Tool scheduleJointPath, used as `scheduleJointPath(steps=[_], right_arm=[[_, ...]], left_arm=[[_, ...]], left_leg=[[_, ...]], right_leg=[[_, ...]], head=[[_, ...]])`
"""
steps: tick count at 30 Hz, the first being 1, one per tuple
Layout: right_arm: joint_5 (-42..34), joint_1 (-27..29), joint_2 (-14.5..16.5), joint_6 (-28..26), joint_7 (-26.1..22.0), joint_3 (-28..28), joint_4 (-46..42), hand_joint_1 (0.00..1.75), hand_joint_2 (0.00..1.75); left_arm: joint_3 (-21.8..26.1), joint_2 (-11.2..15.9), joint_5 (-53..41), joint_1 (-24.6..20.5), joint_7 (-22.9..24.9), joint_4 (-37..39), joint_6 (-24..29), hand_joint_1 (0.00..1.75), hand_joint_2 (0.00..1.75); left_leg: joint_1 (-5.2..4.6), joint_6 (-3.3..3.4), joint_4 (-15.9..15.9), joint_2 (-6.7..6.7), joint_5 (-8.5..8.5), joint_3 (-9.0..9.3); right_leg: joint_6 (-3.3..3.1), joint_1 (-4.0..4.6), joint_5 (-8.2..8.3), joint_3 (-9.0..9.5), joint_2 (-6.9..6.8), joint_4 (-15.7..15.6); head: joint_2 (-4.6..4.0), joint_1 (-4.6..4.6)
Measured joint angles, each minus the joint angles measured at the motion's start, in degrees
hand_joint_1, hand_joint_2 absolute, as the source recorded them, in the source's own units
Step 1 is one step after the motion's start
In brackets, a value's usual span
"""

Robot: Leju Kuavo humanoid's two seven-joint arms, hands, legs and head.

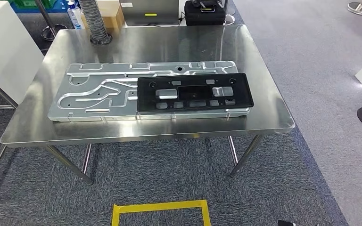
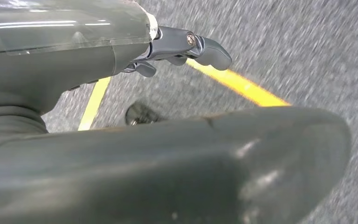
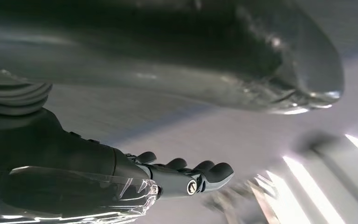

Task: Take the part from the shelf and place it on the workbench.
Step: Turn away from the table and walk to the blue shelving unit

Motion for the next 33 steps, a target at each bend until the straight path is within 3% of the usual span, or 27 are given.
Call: scheduleJointPath(steps=[2, 4, 5, 6, 7, 9, 11, 12, 15, 16, 17, 20, 21, 22, 23, 25, 27, 28, 31, 32, 33], right_arm=[[2.8, -0.7, 0.0, -0.5, 4.9, -1.2, 5.4, 0.00, 0.00], [5.2, -1.2, -0.1, -0.3, 10.5, -1.9, 9.9, 0.00, 0.00], [6.1, -1.3, -0.2, 0.1, 13.3, -2.1, 11.9, 0.00, 0.00], [6.9, -1.3, -0.3, 0.6, 15.7, -2.2, 13.5, 0.00, 0.00], [7.5, -1.4, -0.5, 1.4, 18.0, -2.3, 15.1, 0.00, 0.00], [8.6, -1.4, -0.7, 3.0, 21.5, -2.3, 17.8, 0.00, 0.00], [9.9, -1.5, -0.8, 4.8, 23.9, -2.1, 20.2, 0.00, 0.00], [10.5, -1.5, -0.9, 5.8, 24.8, -2.0, 21.2, 0.00, 0.00], [11.9, -1.8, -1.0, 10.5, 27.9, -1.4, 23.6, 0.00, 0.00], [12.2, -1.8, -1.0, 12.4, 29.4, -1.2, 24.3, 0.00, 0.00], [12.4, -1.9, -1.0, 14.1, 30.9, -1.1, 24.8, 0.00, 0.00], [12.6, -2.1, -1.0, 19.4, 36.4, -0.8, 26.3, 0.00, 0.00], [12.5, -2.1, -1.0, 20.8, 38.0, -0.8, 26.7, 0.00, 0.00], [12.3, -2.1, -1.0, 22.1, 39.3, -0.7, 27.0, 0.00, 0.00], [12.2, -2.2, -1.1, 23.3, 40.2, -0.7, 27.2, 0.00, 0.00], [12.2, -2.2, -1.1, 25.7, 41.6, -0.7, 27.5, 0.00, 0.00], [12.4, -2.3, -1.1, 28.0, 42.6, -0.7, 27.7, 0.00, 0.00], [12.6, -2.4, -1.1, 29.0, 43.0, -0.7, 27.8, 0.00, 0.00], [12.9, -2.4, -1.3, 30.6, 44.2, -0.6, 28.1, 0.00, 0.00], [12.9, -2.4, -1.5, 30.9, 44.5, -0.6, 28.2, 0.00, 0.00], [12.9, -2.4, -1.8, 31.2, 44.7, -0.6, 28.4, 0.00, 0.00]], left_arm=[[0.0, -0.3, 0.0, 0.1, 0.1, 0.0, 0.1, 0.00, 0.00], [0.0, -0.5, -0.1, 0.2, 0.2, 0.0, 0.1, 0.00, 0.00], [0.0, -0.5, -0.1, 0.2, 0.2, 0.0, 0.1, 0.00, 0.00], [0.0, -0.5, -0.2, 0.2, 0.2, 0.0, 0.1, 0.00, 0.00], [0.0, -0.5, -0.4, 0.3, 0.2, 0.0, 0.1, 0.00, 0.00], [0.0, -0.5, -0.7, 0.3, 0.3, 0.0, 0.1, 0.00, 0.00], [-0.1, -0.5, -0.9, 0.3, 0.6, 0.0, 0.0, 0.00, 0.00], [-0.1, -0.4, -1.0, 0.3, 0.7, 0.0, 0.0, 0.00, 0.00], [0.0, -0.3, -0.6, 0.7, 1.2, 0.0, 0.1, 0.00, 0.00], [0.0, -0.2, -0.5, 0.8, 1.3, 0.0, 0.1, 0.00, 0.00], [0.0, -0.2, -0.5, 0.8, 1.4, 0.0, -0.1, 0.00, 0.00], [0.0, -0.2, -0.8, 1.1, 2.1, 0.0, -1.3, 0.00, 0.00], [0.0, -0.2, -1.1, 1.2, 2.5, 0.0, -1.8, 0.00, 0.00], [0.0, -0.2, -1.4, 1.2, 3.1, 0.0, -2.5, 0.00, 0.00], [0.0, -0.2, -1.6, 1.3, 3.6, 0.0, -3.2, 0.00, 0.00], [-0.1, -0.3, -2.0, 1.3, 4.5, 0.0, -4.6, 0.00, 0.00], [-0.1, -0.4, -2.2, 1.4, 4.9, 0.1, -5.8, 0.00, 0.00], [-0.1, -0.5, -2.3, 1.4, 5.0, 0.1, -6.3, 0.00, 0.00], [-0.2, -0.5, -2.4, 1.4, 5.1, 0.2, -7.5, 0.00, 0.00], [-0.2, -0.5, -2.4, 1.5, 5.3, 0.2, -7.9, 0.00, 0.00], [-0.2, -0.5, -2.4, 1.7, 5.4, 0.3, -8.2, 0.00, 0.00]], left_leg=[[0.06, -0.43, 2.5, -0.16, -3.00, -0.92], [0.10, -0.66, 9.0, -0.31, -8.70, -2.74], [0.10, -0.79, 12.6, -0.34, -10.76, -3.50], [0.11, -0.90, 15.2, -0.34, -11.54, -3.68], [0.12, -0.95, 15.9, -0.34, -11.02, -2.95], [0.18, -0.88, 11.0, -0.37, -8.07, 1.50], [0.04, -0.47, 3.0, -0.52, -7.34, 7.00], [-0.07, -0.17, 0.4, -0.61, -7.66, 8.51], [-0.27, 1.13, -1.0, -0.54, -7.36, 8.46], [-0.23, 1.62, -1.1, -0.39, -6.83, 8.06], [-0.17, 2.07, -1.2, -0.25, -6.20, 7.47], [-0.20, 2.61, -1.2, -0.07, -4.26, 4.98], [-0.23, 2.56, -1.1, -0.04, -3.63, 4.14], [-0.25, 2.47, -1.0, 0.01, -3.01, 3.27], [-0.25, 2.37, -0.9, 0.03, -2.44, 2.47], [-0.25, 2.08, -0.7, 0.06, -1.37, 1.10], [-0.35, 1.56, -0.5, 0.08, -0.42, 0.34], [-0.37, 1.25, -0.6, 0.11, 0.04, 0.18], [-0.28, 0.26, -0.7, 0.04, 1.03, -0.22], [-0.24, 0.02, 0.1, -0.11, -0.01, -0.72], [-0.20, -0.15, 2.0, -0.26, -2.13, -1.48]], right_leg=[[-0.89, -0.16, 1.27, -0.78, -0.02, -0.5], [-1.37, -0.04, 2.34, -2.12, 0.02, -0.4], [-1.43, 0.05, 2.83, -2.93, 0.02, -0.3], [-1.44, 0.13, 3.31, -3.78, 0.02, 0.0], [-1.39, 0.17, 3.79, -4.71, 0.03, 0.3], [-1.14, 0.16, 4.58, -6.51, 0.09, 1.1], [-0.67, 0.25, 5.17, -7.84, 0.16, 2.0], [-0.37, 0.29, 5.43, -8.14, 0.17, 2.3], [0.60, 0.16, 6.27, -8.39, 0.28, 2.6], [0.93, 0.07, 5.59, -8.71, 0.34, 3.1], [1.27, -0.04, 3.80, -9.30, 0.39, 4.6], [2.07, -0.44, -4.59, -12.04, 0.37, 14.4], [2.21, -0.50, -5.85, -12.48, 0.37, 17.5], [2.28, -0.52, -5.73, -12.14, 0.36, 19.1], [2.25, -0.54, -4.47, -10.87, 0.36, 18.6], [1.96, -0.52, -1.43, -5.07, 0.33, 11.4], [1.30, -0.26, -1.11, 0.97, 0.31, 2.4], [0.93, -0.08, -1.53, 2.47, 0.31, -0.2], [-0.24, 0.04, -0.73, 2.06, 0.19, -1.4], [-0.66, -0.06, -0.06, 1.54, 0.11, -1.6], [-1.05, -0.16, 0.67, 0.87, 0.02, -1.8]], head=[[0.00, 0.00], [0.00, 0.00], [0.00, 0.00], [0.00, 0.00], [0.00, 0.00], [0.00, 0.00], [0.00, -0.01], [0.00, -0.01], [0.00, 0.00], [0.00, 0.00], [0.00, 0.00], [0.00, 0.00], [0.00, 0.00], [0.00, 0.00], [0.00, 0.00], [0.00, 0.00], [0.00, 0.00], [0.00, 0.00], [0.00, 0.00], [0.00, 0.00], [0.00, -0.01]])
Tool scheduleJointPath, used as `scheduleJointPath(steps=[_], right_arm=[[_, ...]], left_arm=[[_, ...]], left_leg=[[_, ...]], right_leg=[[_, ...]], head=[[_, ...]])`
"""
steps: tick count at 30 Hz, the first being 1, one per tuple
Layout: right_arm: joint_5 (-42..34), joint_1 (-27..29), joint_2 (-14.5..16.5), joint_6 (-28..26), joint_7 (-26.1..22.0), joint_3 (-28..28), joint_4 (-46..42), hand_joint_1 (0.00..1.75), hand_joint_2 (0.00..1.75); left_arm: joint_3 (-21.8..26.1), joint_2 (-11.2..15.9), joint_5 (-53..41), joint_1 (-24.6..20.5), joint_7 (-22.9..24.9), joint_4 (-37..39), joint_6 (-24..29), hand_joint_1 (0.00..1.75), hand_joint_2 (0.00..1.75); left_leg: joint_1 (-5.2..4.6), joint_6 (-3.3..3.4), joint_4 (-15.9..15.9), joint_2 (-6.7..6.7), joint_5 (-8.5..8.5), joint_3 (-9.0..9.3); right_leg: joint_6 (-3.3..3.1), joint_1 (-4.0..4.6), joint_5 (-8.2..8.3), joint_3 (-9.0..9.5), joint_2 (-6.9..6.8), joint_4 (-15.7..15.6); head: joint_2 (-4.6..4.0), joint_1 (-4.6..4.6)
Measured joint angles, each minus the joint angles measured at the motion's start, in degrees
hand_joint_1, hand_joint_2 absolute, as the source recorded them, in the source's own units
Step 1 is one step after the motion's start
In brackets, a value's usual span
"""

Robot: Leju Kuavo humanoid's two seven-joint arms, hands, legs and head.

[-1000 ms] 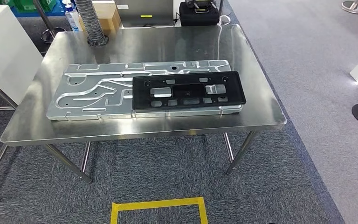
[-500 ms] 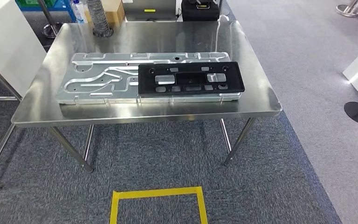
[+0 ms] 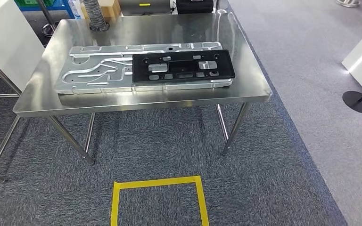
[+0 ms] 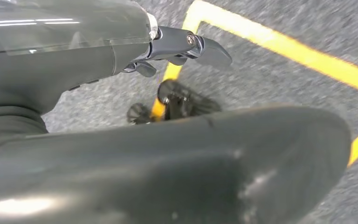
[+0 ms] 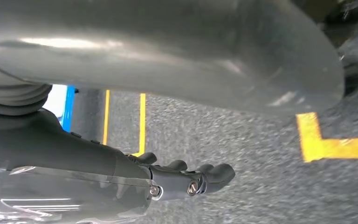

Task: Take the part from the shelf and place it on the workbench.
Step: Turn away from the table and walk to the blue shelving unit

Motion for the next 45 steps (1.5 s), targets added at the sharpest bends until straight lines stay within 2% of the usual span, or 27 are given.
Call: scheduleJointPath(steps=[2, 3, 4, 5, 7, 9, 10, 11, 13, 15, 18, 19, 20, 21, 24, 26, 29, 31, 33, 34, 35, 36, 38, 39, 41, 43, 45], right_arm=[[0.0, 0.0, -0.9, 0.2, 0.4, 0.0, 0.3, 0.00, 0.00], [-0.1, 0.0, -1.4, 0.1, 0.6, 0.0, 0.4, 0.00, 0.00], [-0.2, 0.1, -2.0, 0.0, 0.8, 0.0, 0.6, 0.00, 0.00], [-0.4, 0.1, -2.5, 0.0, 0.9, 0.0, 0.8, 0.00, 0.00], [-0.9, 0.1, -3.6, 0.0, 1.0, -0.1, 1.2, 0.00, 0.00], [-1.4, 0.1, -4.8, 0.5, 0.8, -0.1, 1.6, 0.00, 0.00], [-1.7, 0.1, -5.4, 0.9, 0.6, -0.2, 1.9, 0.00, 0.00], [-2.0, 0.0, -5.9, 1.3, 0.3, -0.3, 2.2, 0.00, 0.00], [-2.6, -0.1, -6.5, 1.9, -0.3, -0.5, 2.7, 0.00, 0.00], [-3.0, -0.1, -6.7, 2.3, -0.9, -0.9, 3.0, 0.00, 0.00], [-3.4, -0.3, -6.7, 2.7, -1.8, -1.4, 3.5, 0.00, 0.00], [-3.4, -0.4, -6.7, 2.8, -2.1, -1.5, 3.6, 0.00, 0.00], [-3.5, -0.4, -6.6, 2.9, -2.3, -1.6, 3.7, 0.00, 0.00], [-3.6, -0.5, -6.5, 2.9, -2.4, -1.7, 3.8, 0.00, 0.00], [-3.6, -0.7, -6.4, 2.9, -2.5, -2.0, 3.9, 0.00, 0.00], [-3.6, -0.8, -6.4, 2.8, -2.4, -2.1, 3.9, 0.00, 0.00], [-3.5, -0.8, -6.4, 2.9, -2.1, -2.3, 3.9, 0.00, 0.00], [-3.4, -0.8, -6.5, 3.0, -2.0, -2.4, 3.9, 0.00, 0.00], [-3.4, -0.9, -6.8, 3.1, -1.9, -2.5, 3.9, 0.00, 0.00], [-3.3, -0.8, -7.0, 3.2, -1.9, -2.5, 3.9, 0.00, 0.00], [-3.3, -0.8, -7.2, 3.2, -1.9, -2.5, 3.9, 0.00, 0.00], [-3.3, -0.8, -7.3, 3.3, -1.9, -2.5, 3.9, 0.00, 0.00], [-3.2, -0.9, -7.4, 3.4, -1.9, -2.6, 3.9, 0.00, 0.00], [-3.2, -0.9, -7.4, 3.5, -1.9, -2.6, 3.9, 0.00, 0.00], [-3.1, -0.9, -7.4, 3.7, -1.9, -2.6, 3.9, 0.00, 0.00], [-3.1, -0.9, -7.4, 3.9, -2.0, -2.6, 4.0, 0.00, 0.00], [-3.1, -0.9, -7.4, 3.9, -2.1, -2.8, 4.0, 0.00, 0.00]], left_arm=[[0.0, 0.0, 0.0, 0.3, 0.1, 0.0, -0.4, 0.00, 0.00], [0.0, 0.0, 0.0, 0.3, 0.1, 0.0, -0.5, 0.00, 0.00], [0.0, 0.1, 0.0, 0.4, 0.1, 0.0, -0.6, 0.00, 0.00], [0.0, 0.2, 0.1, 0.4, 0.2, 0.0, -0.6, 0.00, 0.00], [0.0, 0.5, 0.1, 0.5, 0.4, 0.0, -0.6, 0.00, 0.00], [0.0, 1.0, 0.0, 0.4, 0.8, 0.0, -0.8, 0.00, 0.00], [0.0, 1.2, -0.2, 0.4, 0.9, 0.0, -1.0, 0.00, 0.00], [0.0, 1.4, -0.5, 0.4, 1.0, 0.0, -1.2, 0.00, 0.00], [-0.2, 1.6, -1.3, 0.5, 1.1, 0.0, -1.6, 0.00, 0.00], [-0.8, 1.7, -2.0, 0.3, 1.1, 0.0, -2.0, 0.00, 0.00], [-1.4, 1.8, -2.7, 0.1, 1.1, 0.0, -2.2, 0.00, 0.00], [-1.5, 1.8, -2.9, 0.1, 1.0, 0.0, -2.3, 0.00, 0.00], [-1.7, 1.8, -3.2, 0.0, 1.0, 0.0, -2.4, 0.00, 0.00], [-1.9, 1.8, -3.4, -0.1, 1.0, 0.0, -2.5, 0.00, 0.00], [-2.4, 1.8, -3.6, -0.5, 1.0, 0.0, -2.8, 0.00, 0.00], [-2.6, 1.8, -3.7, -0.8, 1.0, 0.0, -2.9, 0.00, 0.00], [-2.8, 1.8, -3.9, -1.1, 1.0, 0.0, -2.9, 0.00, 0.00], [-2.8, 1.8, -4.0, -1.2, 1.0, 0.0, -2.9, 0.00, 0.00], [-2.8, 1.8, -4.2, -1.2, 1.0, 0.0, -3.0, 0.00, 0.00], [-2.8, 1.7, -4.2, -1.3, 0.9, 0.0, -3.0, 0.00, 0.00], [-2.8, 1.7, -4.2, -1.3, 0.8, 0.0, -3.0, 0.00, 0.00], [-2.8, 1.7, -4.3, -1.3, 0.7, 0.0, -3.1, 0.00, 0.00], [-2.8, 1.7, -4.2, -1.5, 0.7, 0.0, -3.1, 0.00, 0.00], [-2.9, 1.7, -4.2, -1.7, 0.6, 0.0, -3.2, 0.00, 0.00], [-2.9, 1.7, -4.1, -2.0, 0.6, 0.0, -3.2, 0.00, 0.00], [-2.9, 1.7, -3.9, -2.0, 0.5, 0.0, -3.2, 0.00, 0.00], [-2.9, 1.7, -3.9, -2.0, 0.5, 0.0, -3.2, 0.00, 0.00]], left_leg=[[0.13, -0.25, 6.7, -0.15, -6.03, -1.77], [0.15, -0.38, 10.2, -0.15, -7.95, -2.28], [0.16, -0.46, 12.6, -0.15, -8.45, -2.23], [0.16, -0.49, 13.3, -0.15, -7.61, -1.46], [0.16, -0.36, 8.9, -0.16, -4.58, 2.79], [-0.04, 0.13, 0.6, -0.32, -4.50, 8.51], [-0.20, 0.45, -2.4, -0.43, -5.04, 10.18], [-0.39, 0.78, -4.0, -0.52, -5.52, 10.85], [-0.43, 1.52, -4.7, -0.43, -4.73, 10.27], [-0.30, 2.39, -5.1, -0.21, -3.72, 9.61], [-0.42, 3.05, -4.9, -0.03, -2.40, 8.08], [-0.48, 3.06, -4.8, 0.03, -2.06, 7.47], [-0.50, 3.02, -4.5, 0.06, -1.78, 6.89], [-0.50, 2.94, -4.3, 0.07, -1.56, 6.37], [-0.57, 2.46, -3.7, 0.03, -0.99, 5.29], [-0.58, 1.85, -3.5, 0.08, -0.46, 4.86], [-0.46, 0.90, -2.9, 0.01, -0.64, 4.33], [-0.36, 0.44, 1.0, -0.14, -4.63, 2.86], [-0.21, 0.10, 8.5, -0.19, -9.92, 0.62], [-0.15, -0.03, 11.7, -0.18, -11.23, -0.03], [-0.08, -0.12, 13.3, -0.18, -11.14, 0.08], [0.00, -0.17, 12.9, -0.18, -9.86, 1.16], [0.22, -0.21, 6.5, -0.21, -6.75, 6.08], [0.20, -0.16, 2.0, -0.28, -6.37, 9.03], [0.00, 0.38, -3.4, -0.58, -6.99, 12.17], [-0.22, 1.27, -4.1, -0.70, -6.69, 11.88], [-0.20, 2.16, -4.1, -0.37, -5.58, 10.86]], right_leg=[[-0.39, 0.08, 1.18, -1.52, -0.07, 0.1], [-0.44, 0.16, 1.70, -2.36, -0.12, 0.3], [-0.40, 0.23, 2.21, -3.26, -0.17, 0.6], [-0.34, 0.26, 2.69, -4.27, -0.20, 1.0], [-0.07, 0.26, 3.60, -6.41, -0.12, 2.0], [0.45, 0.32, 4.41, -8.03, -0.06, 2.7], [0.76, 0.32, 4.84, -8.38, -0.09, 2.9], [1.06, 0.28, 5.31, -8.60, -0.14, 2.9], [1.66, 0.13, 5.88, -8.90, -0.05, 2.9], [2.32, -0.03, 3.36, -9.99, 0.13, 5.3], [3.01, -0.46, -4.22, -13.13, 0.14, 16.0], [3.10, -0.58, -5.37, -13.59, 0.13, 18.8], [3.14, -0.68, -5.37, -13.05, 0.12, 19.6], [3.08, -0.74, -4.37, -11.29, 0.11, 17.9], [2.34, -0.54, -0.85, -2.96, 0.08, 5.4], [1.84, -0.18, -0.37, -0.99, 0.10, 1.6], [0.88, -0.27, 0.80, -1.59, -0.07, 0.9], [0.07, -0.46, 1.93, -2.55, -0.27, 0.6], [-0.25, -0.24, 2.89, -4.05, -0.32, 0.8], [-0.25, -0.16, 3.39, -4.95, -0.33, 1.1], [-0.20, -0.11, 3.89, -5.90, -0.34, 1.4], [-0.10, -0.11, 4.37, -6.91, -0.33, 1.8], [0.27, -0.14, 5.23, -8.86, -0.27, 2.8], [0.55, -0.10, 5.58, -9.67, -0.25, 3.3], [1.22, -0.06, 6.37, -10.43, -0.27, 3.9], [1.87, -0.19, 7.28, -10.66, -0.18, 4.0], [2.43, -0.46, 5.50, -11.38, 0.06, 5.3]], head=[[0.00, 0.00], [0.00, 0.00], [0.00, 0.01], [0.00, 0.01], [0.00, 0.01], [0.00, 0.00], [0.00, 0.01], [0.00, 0.01], [0.00, 0.01], [0.00, 0.01], [0.00, 0.01], [0.00, 0.01], [0.00, 0.01], [0.00, 0.01], [0.00, 0.00], [0.00, 0.00], [0.00, 0.01], [0.00, 0.00], [0.00, 0.00], [0.00, 0.01], [0.00, 0.01], [0.00, 0.01], [0.00, 0.00], [0.00, 0.00], [0.00, 0.00], [0.00, 0.02], [0.00, 0.02]])
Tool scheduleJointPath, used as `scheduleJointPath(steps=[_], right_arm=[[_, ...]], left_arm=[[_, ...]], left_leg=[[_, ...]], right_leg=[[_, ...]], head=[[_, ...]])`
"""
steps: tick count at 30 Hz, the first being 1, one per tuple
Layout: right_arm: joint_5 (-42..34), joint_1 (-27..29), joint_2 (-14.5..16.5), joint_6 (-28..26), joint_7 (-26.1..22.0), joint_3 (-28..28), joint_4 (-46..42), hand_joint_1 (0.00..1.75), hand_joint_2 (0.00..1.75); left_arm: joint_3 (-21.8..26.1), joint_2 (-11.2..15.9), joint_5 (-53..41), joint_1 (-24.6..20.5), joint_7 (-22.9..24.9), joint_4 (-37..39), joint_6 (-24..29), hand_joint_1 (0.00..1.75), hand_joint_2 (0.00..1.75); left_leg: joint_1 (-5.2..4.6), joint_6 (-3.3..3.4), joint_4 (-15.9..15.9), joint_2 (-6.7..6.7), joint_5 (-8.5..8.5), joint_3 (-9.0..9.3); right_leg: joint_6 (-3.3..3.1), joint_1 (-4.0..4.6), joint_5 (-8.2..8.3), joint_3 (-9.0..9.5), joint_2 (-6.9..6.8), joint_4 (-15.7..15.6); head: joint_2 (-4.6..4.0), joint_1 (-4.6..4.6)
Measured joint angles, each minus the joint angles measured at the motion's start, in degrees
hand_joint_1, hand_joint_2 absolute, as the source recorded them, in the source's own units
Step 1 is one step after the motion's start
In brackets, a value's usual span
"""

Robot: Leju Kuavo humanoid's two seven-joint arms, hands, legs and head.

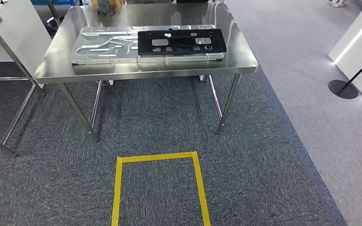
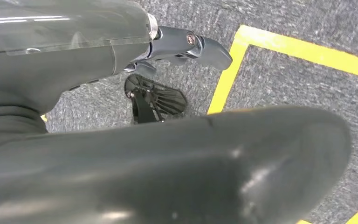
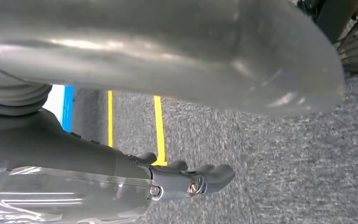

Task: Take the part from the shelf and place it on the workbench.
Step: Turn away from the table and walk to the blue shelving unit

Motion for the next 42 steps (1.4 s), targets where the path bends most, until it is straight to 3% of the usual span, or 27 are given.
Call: scheduleJointPath(steps=[3, 4, 5, 6, 7, 9, 11, 12, 14, 15, 17, 19, 20, 21, 22, 24, 26, 27, 30, 32, 34, 36, 37, 38, 40, 41, 42], right_arm=[[-0.1, 0.0, 0.2, 0.0, -0.3, -0.1, 0.1, 0.00, 0.00], [-0.2, 0.0, 0.3, 0.1, -0.4, -0.2, 0.1, 0.00, 0.00], [-0.2, 0.0, 0.3, 0.1, -0.5, -0.2, 0.2, 0.00, 0.00], [-0.3, 0.0, 0.3, 0.2, -0.6, -0.2, 0.2, 0.00, 0.00], [-0.3, 0.0, 0.3, 0.2, -0.6, -0.3, 0.2, 0.00, 0.00], [-0.4, 0.0, 0.3, 0.2, -0.6, -0.4, 0.2, 0.00, 0.00], [-0.5, -0.1, 0.3, 0.1, -0.7, -0.5, 0.2, 0.00, 0.00], [-0.5, -0.1, 0.3, 0.0, -0.7, -0.6, 0.2, 0.00, 0.00], [-0.5, -0.1, 0.3, 0.0, -0.8, -0.7, 0.2, 0.00, 0.00], [-0.5, -0.2, 0.3, 0.0, -0.8, -0.8, 0.2, 0.00, 0.00], [-0.4, -0.2, 0.2, -0.1, -0.8, -0.9, 0.2, 0.00, 0.00], [-0.3, -0.2, -0.1, -0.1, -0.8, -1.0, 0.2, 0.00, 0.00], [-0.3, -0.2, -0.3, -0.1, -0.8, -1.0, 0.3, 0.00, 0.00], [-0.2, -0.2, -0.5, -0.1, -0.8, -1.1, 0.3, 0.00, 0.00], [-0.2, -0.2, -0.6, -0.1, -0.7, -1.1, 0.3, 0.00, 0.00], [-0.1, -0.2, -0.7, 0.0, -0.8, -1.1, 0.3, 0.00, 0.00], [0.0, -0.2, -0.7, 0.0, -1.3, -1.1, 0.2, 0.00, 0.00], [0.1, -0.2, -0.7, 0.1, -1.7, -1.1, 0.2, 0.00, 0.00], [0.9, -0.2, -0.7, -0.1, -1.9, -1.0, 0.2, 0.00, 0.00], [1.6, -0.1, -0.6, -0.2, -1.5, -1.0, 0.3, 0.00, 0.00], [2.1, -0.1, -0.3, 0.1, -1.3, -1.0, 0.3, 0.00, 0.00], [2.4, 0.0, -0.2, 0.6, -1.3, -0.9, 0.3, 0.00, 0.87], [2.6, 0.0, -0.1, 0.9, -1.3, -0.8, 0.3, 0.00, 1.31], [2.7, 0.0, -0.1, 1.1, -1.3, -0.7, 0.3, 0.00, 1.75], [2.9, -0.1, -0.1, 1.4, -1.2, -0.6, 0.3, 0.00, 1.75], [2.9, -0.1, -0.1, 1.4, -1.1, -0.6, 0.3, 0.00, 1.75], [3.0, -0.1, -0.1, 1.6, -0.9, -0.5, 0.3, 0.00, 1.75]], left_arm=[[0.0, 0.1, -0.2, -0.1, 0.0, 0.0, 0.0, 0.00, 0.00], [0.0, 0.1, -0.3, 0.0, 0.0, 0.0, 0.0, 0.00, 0.00], [0.0, 0.1, -0.4, 0.0, 0.0, 0.0, 0.0, 0.00, 0.00], [-0.1, 0.2, -0.4, 0.0, -0.1, 0.0, 0.0, 0.00, 0.00], [-0.1, 0.2, -0.5, 0.0, -0.2, 0.0, 0.0, 0.00, 0.00], [-0.3, 0.2, -0.6, 0.0, -0.4, 0.0, -0.1, 0.00, 0.00], [-0.5, 0.1, -0.8, 0.0, -0.5, 0.0, -0.4, 0.00, 0.00], [-0.6, 0.1, -0.9, 0.0, -0.5, 0.0, -0.5, 0.00, 0.00], [-0.8, 0.0, -1.0, 0.0, -0.6, 0.0, -0.6, 0.00, 0.00], [-0.8, 0.0, -1.1, 0.0, -0.6, 0.0, -0.6, 0.00, 0.00], [-0.9, -0.1, -1.0, 0.1, -0.6, 0.0, -0.5, 0.00, 0.00], [-0.9, -0.1, -0.6, 0.1, -0.4, 0.0, -0.1, 0.00, 0.00], [-0.9, -0.2, -0.4, 0.1, -0.3, 0.0, 0.2, 0.00, 0.00], [-0.9, -0.2, -0.4, 0.1, -0.2, 0.0, 0.4, 0.00, 0.00], [-0.9, -0.2, -0.3, 0.1, 0.0, 0.0, 0.5, 0.00, 0.00], [-0.9, -0.3, -0.3, 0.0, 0.3, 0.0, 0.8, 0.00, 0.00], [-0.9, -0.3, -0.1, -0.3, 0.6, 0.0, 1.1, 0.00, 0.00], [-0.9, -0.3, 0.0, -0.4, 0.7, 0.0, 1.3, 0.00, 0.00], [-0.8, -0.5, 0.2, -0.3, 1.2, 0.0, 1.6, 0.00, 0.00], [-0.8, -0.5, 0.2, -0.4, 1.5, 0.0, 1.9, 0.00, 0.00], [-0.8, -0.6, 0.3, -0.3, 1.9, 0.0, 2.4, 0.00, 0.00], [-0.7, -0.6, 0.4, -0.3, 2.2, 0.0, 2.7, 0.00, 0.00], [-0.7, -0.6, 0.5, -0.3, 2.3, 0.0, 2.8, 0.00, 0.00], [-0.7, -0.7, 0.6, -0.3, 2.3, 0.0, 2.8, 0.00, 0.44], [-0.7, -0.9, 0.7, -0.3, 2.3, 0.0, 3.0, 0.00, 1.31], [-0.6, -0.9, 0.7, -0.4, 2.3, 0.0, 3.0, 0.00, 1.75], [-0.6, -1.0, 0.7, -0.4, 2.3, 0.0, 3.1, 0.00, 1.75]], left_leg=[[-0.08, 0.81, 0.0, 0.28, 2.19, -2.66], [-0.16, 0.84, 0.1, 0.31, 2.96, -3.64], [-0.23, 0.80, 0.2, 0.35, 3.68, -4.65], [-0.28, 0.71, 0.4, 0.39, 4.37, -5.70], [-0.29, 0.59, 0.6, 0.41, 5.01, -6.72], [-0.36, 0.27, 1.1, 0.39, 6.15, -8.44], [-0.40, -0.25, 1.3, 0.41, 7.26, -9.26], [-0.37, -0.57, 1.2, 0.44, 7.82, -9.45], [-0.18, -1.21, 1.2, 0.40, 8.39, -9.78], [-0.12, -1.47, 2.0, 0.32, 7.35, -10.21], [0.01, -1.86, 6.7, 0.18, 2.35, -11.82], [0.14, -2.20, 14.3, 0.17, -2.17, -13.65], [0.21, -2.34, 17.4, 0.17, -2.33, -14.05], [0.28, -2.45, 19.1, 0.17, -1.09, -13.81], [0.35, -2.51, 18.7, 0.17, 0.90, -12.64], [0.44, -2.49, 12.0, 0.16, 2.95, -7.08], [0.34, -2.06, 3.5, 0.09, 0.94, -1.29], [0.23, -1.76, 1.1, 0.06, -0.23, 0.11], [0.13, -0.50, 0.1, 0.23, -0.17, -0.20], [0.19, 0.21, 0.0, 0.39, 0.67, -0.95], [0.07, 0.40, 0.0, 0.42, 1.32, -1.88], [-0.01, 0.31, 0.1, 0.42, 1.77, -2.53], [-0.02, 0.24, 0.2, 0.41, 1.90, -2.66], [-0.02, 0.16, 0.2, 0.40, 1.99, -2.66], [-0.16, -0.13, 0.4, 0.38, 2.05, -2.68], [-0.26, -0.31, 0.6, 0.38, 2.04, -2.80], [-0.39, -0.34, 0.8, 0.37, 2.02, -3.01]], right_leg=[[0.63, -0.29, -8.98, -2.01, 0.09, 8.9], [0.77, -0.35, -10.80, -2.39, 0.08, 12.4], [0.82, -0.39, -11.03, -2.20, 0.08, 14.7], [0.79, -0.40, -9.93, -1.19, 0.07, 15.3], [0.66, -0.38, -8.17, 0.80, 0.07, 13.8], [0.16, -0.19, -6.44, 7.51, 0.07, 5.4], [-0.46, 0.16, -7.72, 13.03, 0.07, -2.9], [-0.74, 0.38, -8.29, 14.08, 0.07, -4.9], [-1.44, 0.39, -7.48, 13.60, -0.10, -5.5], [-1.89, 0.33, -6.86, 13.08, -0.23, -5.6], [-2.63, 0.27, -5.64, 11.64, -0.46, -5.6], [-2.85, 0.43, -4.60, 9.92, -0.52, -5.4], [-2.82, 0.47, -4.01, 9.05, -0.59, -5.2], [-2.72, 0.48, -3.45, 8.14, -0.65, -5.0], [-2.57, 0.44, -2.95, 7.18, -0.68, -4.7], [-2.14, 0.39, -2.26, 5.34, -0.64, -3.6], [-1.58, 0.46, -1.96, 4.11, -0.64, -2.2], [-1.27, 0.49, -1.82, 3.80, -0.67, -1.7], [-0.27, 0.18, -2.09, 3.16, -0.63, -0.5], [0.34, -0.15, -5.59, 1.20, -0.42, 4.2], [0.81, -0.34, -10.14, -1.81, -0.31, 12.0], [0.99, -0.40, -11.18, -2.40, -0.30, 15.3], [0.93, -0.40, -10.04, -0.94, -0.30, 13.5], [0.76, -0.38, -8.21, 1.53, -0.30, 9.6], [0.15, -0.19, -5.41, 6.30, -0.28, 1.1], [-0.12, -0.10, -4.79, 7.52, -0.28, -1.5], [-0.30, -0.02, -4.73, 7.88, -0.26, -2.5]], head=[[0.00, 0.01], [0.00, 0.01], [0.00, 0.01], [0.00, 0.01], [0.00, 0.01], [0.00, 0.00], [0.00, -0.01], [0.00, -0.01], [0.00, -0.01], [0.00, -0.01], [0.00, -0.02], [0.00, -0.02], [0.00, -0.02], [0.00, -0.02], [0.00, -0.02], [0.00, -0.02], [0.00, -0.02], [0.00, -0.02], [0.00, -0.02], [0.00, -0.02], [0.00, -0.02], [0.00, -0.02], [0.00, -0.02], [0.00, -0.02], [0.00, -0.02], [0.00, -0.02], [0.00, -0.02]])
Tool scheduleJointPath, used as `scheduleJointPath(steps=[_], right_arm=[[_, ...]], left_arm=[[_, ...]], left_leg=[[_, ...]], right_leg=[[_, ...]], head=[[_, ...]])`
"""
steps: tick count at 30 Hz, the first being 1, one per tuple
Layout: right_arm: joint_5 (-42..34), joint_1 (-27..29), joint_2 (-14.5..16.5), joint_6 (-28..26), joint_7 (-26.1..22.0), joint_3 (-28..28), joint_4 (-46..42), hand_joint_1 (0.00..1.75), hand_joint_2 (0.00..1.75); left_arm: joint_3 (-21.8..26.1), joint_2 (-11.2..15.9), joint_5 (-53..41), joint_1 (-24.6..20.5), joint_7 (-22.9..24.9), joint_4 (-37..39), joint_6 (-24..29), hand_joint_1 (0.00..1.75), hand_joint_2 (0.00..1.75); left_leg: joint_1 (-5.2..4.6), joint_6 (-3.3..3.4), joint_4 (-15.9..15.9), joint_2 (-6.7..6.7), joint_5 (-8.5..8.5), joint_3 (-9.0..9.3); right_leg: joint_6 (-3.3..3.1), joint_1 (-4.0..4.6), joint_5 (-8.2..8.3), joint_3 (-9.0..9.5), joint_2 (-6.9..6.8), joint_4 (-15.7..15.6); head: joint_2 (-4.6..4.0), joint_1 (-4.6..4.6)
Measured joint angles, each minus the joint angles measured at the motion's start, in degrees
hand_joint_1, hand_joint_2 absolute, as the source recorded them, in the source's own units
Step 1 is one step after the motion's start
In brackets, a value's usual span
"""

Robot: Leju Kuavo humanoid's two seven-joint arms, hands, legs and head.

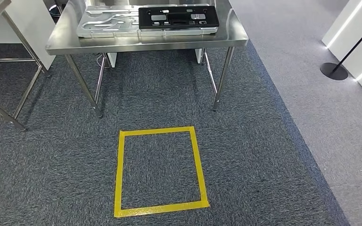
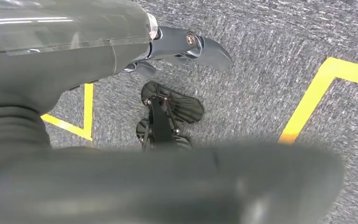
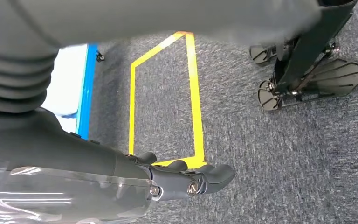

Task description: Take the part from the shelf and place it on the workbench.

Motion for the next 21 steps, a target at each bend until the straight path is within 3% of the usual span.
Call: scheduleJointPath(steps=[1, 4, 5, 8, 14, 15, 18, 19, 21], right_arm=[[0.1, 0.0, 0.0, 0.1, 0.3, 0.0, 0.0, 0.00, 1.75], [0.4, 0.0, 0.0, 0.1, 1.4, 0.1, 0.0, 0.00, 0.44], [0.5, -0.1, -0.1, 0.1, 1.5, 0.1, 0.0, 0.00, 0.44], [0.5, -0.1, -0.2, 0.3, 1.1, 0.1, 0.0, 0.00, 1.75], [-1.1, 0.1, -0.2, -0.4, 0.6, 1.7, -0.1, 0.00, 1.75], [-1.9, 0.2, -0.2, -0.5, 0.6, 2.6, -0.1, 0.00, 1.75], [-4.7, 0.7, -0.2, -0.5, 0.2, 5.3, -0.4, 0.00, 0.44], [-5.7, 0.8, -0.2, -0.5, 0.0, 6.1, -0.5, 0.00, 0.00], [-7.0, 1.0, -0.2, -0.5, -0.2, 7.5, -0.7, 0.00, 0.00]], left_arm=[[0.0, 0.0, 0.0, 0.0, 0.0, 0.0, 0.0, 0.00, 1.75], [0.0, -0.1, 0.0, -0.1, 0.0, 0.0, 0.1, 0.00, 1.75], [0.0, -0.1, 0.0, -0.1, 0.0, 0.0, 0.2, 0.00, 1.75], [0.2, -0.2, 0.2, -0.2, 0.1, 0.0, 0.5, 0.00, 1.75], [-0.7, -0.2, 2.6, 0.3, -0.2, 0.0, 0.8, 0.00, 1.75], [-1.7, -0.2, 3.4, 0.5, -0.1, 0.0, 1.0, 0.00, 1.31], [-4.9, -0.1, 5.9, 1.2, 0.4, 0.0, 1.6, 0.00, 0.00], [-6.0, -0.1, 6.8, 1.4, 0.6, -0.1, 1.8, 0.00, 0.00], [-7.7, 0.0, 7.9, 1.7, 0.9, -0.1, 2.1, 0.00, 0.00]], left_leg=[[-0.04, -0.06, 0.2, 0.00, -0.02, -0.15], [0.14, -0.24, 0.2, -0.01, 0.06, -0.30], [0.19, -0.35, 0.2, -0.02, 0.11, -0.33], [0.24, -0.71, 0.0, -0.01, 0.25, -0.36], [0.25, -1.01, 0.0, -0.04, 0.44, -0.42], [0.25, -1.03, 0.0, -0.04, 0.46, -0.42], [0.25, -1.05, 0.0, -0.04, 0.48, -0.44], [0.25, -1.05, 0.0, -0.04, 0.48, -0.44], [0.25, -1.05, 0.0, -0.04, 0.48, -0.44]], right_leg=[[-0.11, 0.08, 0.03, -0.04, 0.01, -0.2], [-0.40, 0.32, 0.02, -0.18, 0.01, -0.1], [-0.52, 0.39, 0.03, -0.22, 0.01, 0.0], [-0.79, 0.44, 0.06, -0.32, 0.01, 0.1], [-0.94, 0.43, 0.14, -0.44, -0.04, 0.3], [-0.96, 0.43, 0.16, -0.45, -0.04, 0.3], [-0.98, 0.41, 0.18, -0.46, -0.03, 0.3], [-0.98, 0.40, 0.18, -0.46, -0.03, 0.3], [-0.98, 0.37, 0.18, -0.46, -0.03, 0.3]], head=[[0.00, 0.00], [0.00, 0.00], [0.00, 0.00], [0.00, 0.00], [0.00, 0.00], [0.00, 0.00], [0.00, 0.00], [0.00, 0.00], [0.00, 0.00]])
